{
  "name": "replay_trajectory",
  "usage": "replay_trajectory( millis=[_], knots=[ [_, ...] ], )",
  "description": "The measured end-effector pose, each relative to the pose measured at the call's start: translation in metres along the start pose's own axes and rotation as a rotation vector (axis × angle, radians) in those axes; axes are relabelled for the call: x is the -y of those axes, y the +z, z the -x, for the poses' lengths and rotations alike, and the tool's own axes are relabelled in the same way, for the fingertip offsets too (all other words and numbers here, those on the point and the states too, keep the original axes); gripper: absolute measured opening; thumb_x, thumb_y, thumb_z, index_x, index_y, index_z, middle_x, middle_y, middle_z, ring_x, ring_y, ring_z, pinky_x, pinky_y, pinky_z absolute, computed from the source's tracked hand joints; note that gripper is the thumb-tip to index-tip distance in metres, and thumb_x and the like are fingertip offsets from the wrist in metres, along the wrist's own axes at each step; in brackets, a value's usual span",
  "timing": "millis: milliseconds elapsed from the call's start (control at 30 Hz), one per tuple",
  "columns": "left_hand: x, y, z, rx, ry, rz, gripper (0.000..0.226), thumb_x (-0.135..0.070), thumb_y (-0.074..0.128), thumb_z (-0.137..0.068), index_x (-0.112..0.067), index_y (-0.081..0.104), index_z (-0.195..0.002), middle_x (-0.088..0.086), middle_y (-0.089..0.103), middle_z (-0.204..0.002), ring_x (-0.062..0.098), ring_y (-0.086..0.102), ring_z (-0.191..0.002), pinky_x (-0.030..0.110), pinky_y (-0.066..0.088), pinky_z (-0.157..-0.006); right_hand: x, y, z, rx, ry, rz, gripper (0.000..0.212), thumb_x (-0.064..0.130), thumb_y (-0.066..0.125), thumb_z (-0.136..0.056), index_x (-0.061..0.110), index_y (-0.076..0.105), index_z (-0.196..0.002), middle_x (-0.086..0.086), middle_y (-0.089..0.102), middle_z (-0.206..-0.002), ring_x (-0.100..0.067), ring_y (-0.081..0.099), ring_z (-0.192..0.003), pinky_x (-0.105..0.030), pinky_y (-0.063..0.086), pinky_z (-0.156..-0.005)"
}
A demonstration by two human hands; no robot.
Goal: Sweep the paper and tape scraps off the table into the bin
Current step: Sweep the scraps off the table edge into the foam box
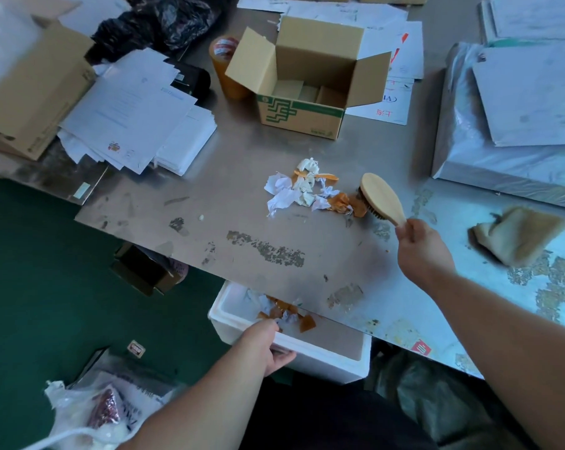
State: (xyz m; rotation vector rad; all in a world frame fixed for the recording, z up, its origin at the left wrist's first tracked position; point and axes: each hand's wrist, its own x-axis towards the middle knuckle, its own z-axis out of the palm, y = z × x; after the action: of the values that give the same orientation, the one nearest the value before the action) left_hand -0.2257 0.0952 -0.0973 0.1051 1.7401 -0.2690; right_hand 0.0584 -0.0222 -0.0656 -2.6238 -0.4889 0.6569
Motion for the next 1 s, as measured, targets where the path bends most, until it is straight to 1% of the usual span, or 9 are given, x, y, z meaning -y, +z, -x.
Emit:
replay_trajectory(
  millis=[167,233,300,367,433,500,700,900,1000],
  knots=[
    [0.0,0.0,0.0,-0.001,0.014,-0.018,0.03,-0.014,0.074,-0.095,0.004,0.059,-0.113,0.029,0.069,-0.105,0.042,0.071,-0.088,0.053,0.065,-0.076,-0.004,0.001,-0.004,0.066,-0.027,0.063,0.024,0.042,0.037,-0.102,0.026,0.052,-0.092,-0.005,0.059,-0.093,-0.033,0.057,-0.082,-0.039,0.045,-0.066],
    [0.0,0.0,-0.001,-0.011,0.004,-0.016,0.03,-0.014,0.074,-0.094,0.004,0.06,-0.112,0.028,0.069,-0.105,0.042,0.072,-0.087,0.053,0.065,-0.073,-0.006,0.003,-0.001,0.081,-0.058,0.091,0.024,0.044,0.036,-0.1,0.028,0.052,-0.092,-0.005,0.06,-0.094,-0.032,0.057,-0.081,-0.04,0.047,-0.067],
    [0.0,0.0,-0.002,-0.014,-0.002,-0.021,0.029,-0.013,0.074,-0.093,0.003,0.06,-0.112,0.028,0.069,-0.105,0.042,0.072,-0.088,0.053,0.066,-0.069,-0.009,0.006,0.008,0.093,-0.083,0.111,0.024,0.047,0.036,-0.1,0.031,0.055,-0.1,-0.003,0.06,-0.099,-0.032,0.058,-0.085,-0.042,0.051,-0.074],
    [0.0,-0.001,-0.005,-0.001,-0.002,-0.027,0.028,-0.011,0.073,-0.093,0.003,0.06,-0.114,0.028,0.069,-0.107,0.043,0.072,-0.09,0.052,0.065,-0.058,-0.012,0.011,0.021,0.102,-0.104,0.132,0.025,0.049,0.038,-0.101,0.035,0.056,-0.111,0.0,0.059,-0.104,-0.031,0.058,-0.092,-0.044,0.052,-0.081],
    [0.0,-0.002,-0.009,0.006,-0.002,-0.041,0.029,-0.011,0.072,-0.093,0.004,0.06,-0.114,0.028,0.069,-0.108,0.043,0.072,-0.09,0.051,0.062,-0.048,-0.015,0.017,0.035,0.115,-0.123,0.138,0.025,0.05,0.039,-0.101,0.038,0.055,-0.116,0.001,0.059,-0.107,-0.031,0.058,-0.097,-0.044,0.052,-0.084],
    [0.0,-0.003,-0.013,0.0,-0.005,-0.053,0.03,-0.012,0.073,-0.093,0.004,0.061,-0.115,0.028,0.069,-0.107,0.044,0.073,-0.089,0.05,0.061,-0.046,-0.017,0.024,0.049,0.131,-0.127,0.122,0.025,0.049,0.04,-0.102,0.039,0.055,-0.119,0.001,0.06,-0.109,-0.03,0.058,-0.101,-0.043,0.05,-0.086],
    [-0.001,-0.006,-0.017,0.016,0.033,-0.066,0.03,-0.012,0.07,-0.095,0.003,0.057,-0.117,0.03,0.067,-0.11,0.044,0.071,-0.092,0.053,0.062,-0.051,-0.015,0.042,0.091,0.21,-0.172,0.14,0.024,0.051,0.041,-0.102,0.041,0.053,-0.12,0.006,0.061,-0.111,-0.026,0.059,-0.105,-0.039,0.049,-0.083],
    [-0.002,-0.016,-0.01,0.036,0.044,-0.086,0.03,-0.011,0.067,-0.097,0.005,0.054,-0.119,0.029,0.066,-0.112,0.042,0.069,-0.09,0.051,0.059,-0.041,-0.009,0.05,0.121,0.271,-0.267,0.196,0.025,0.054,0.039,-0.101,0.042,0.052,-0.118,0.013,0.06,-0.105,-0.02,0.062,-0.101,-0.037,0.05,-0.078],
    [-0.004,-0.021,-0.009,0.024,0.042,-0.095,0.03,-0.01,0.068,-0.097,0.004,0.055,-0.12,0.029,0.066,-0.11,0.042,0.068,-0.088,0.05,0.058,-0.039,-0.005,0.054,0.132,0.286,-0.299,0.189,0.024,0.054,0.04,-0.1,0.041,0.056,-0.113,0.016,0.059,-0.097,-0.017,0.062,-0.093,-0.036,0.05,-0.073]
  ],
)
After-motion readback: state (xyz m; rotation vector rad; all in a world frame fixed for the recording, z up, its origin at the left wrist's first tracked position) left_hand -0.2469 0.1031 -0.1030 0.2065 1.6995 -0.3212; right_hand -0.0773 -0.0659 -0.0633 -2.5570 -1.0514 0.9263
